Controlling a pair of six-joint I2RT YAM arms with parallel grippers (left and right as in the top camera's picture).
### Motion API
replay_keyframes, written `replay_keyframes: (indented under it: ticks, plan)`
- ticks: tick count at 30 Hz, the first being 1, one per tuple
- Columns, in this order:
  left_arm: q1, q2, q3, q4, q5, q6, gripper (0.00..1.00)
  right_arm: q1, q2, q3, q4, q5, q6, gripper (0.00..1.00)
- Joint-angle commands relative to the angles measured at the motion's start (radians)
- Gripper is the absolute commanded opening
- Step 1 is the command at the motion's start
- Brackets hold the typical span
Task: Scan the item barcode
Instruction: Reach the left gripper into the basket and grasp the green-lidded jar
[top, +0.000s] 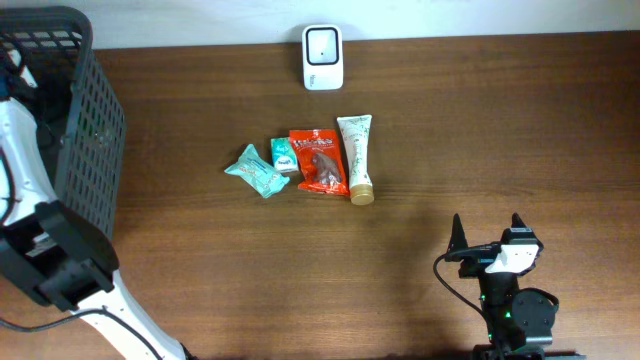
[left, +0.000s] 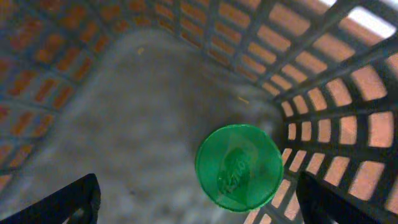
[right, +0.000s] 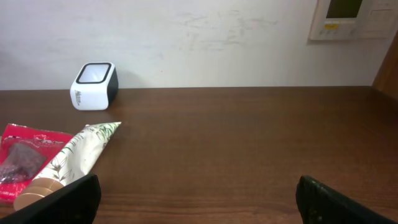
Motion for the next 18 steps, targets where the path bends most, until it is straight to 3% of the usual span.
replay_keyframes:
  ticks: [1,15,18]
  plan:
    - [0.004,0.023,0.003,0.019,0.14,0.097,0.99,-0.007,-0.007,-0.009,-0.003,0.005,-0.003,0.98]
    - [0.004,0.14,0.003,0.03,0.142,0.125,0.96,-0.007,-0.007,-0.009,-0.003,0.005,-0.003,0.98]
    - [0.005,0.14,0.003,0.023,0.103,0.124,0.84,-0.007,-0.007,-0.009,-0.003,0.005,-0.003,0.98]
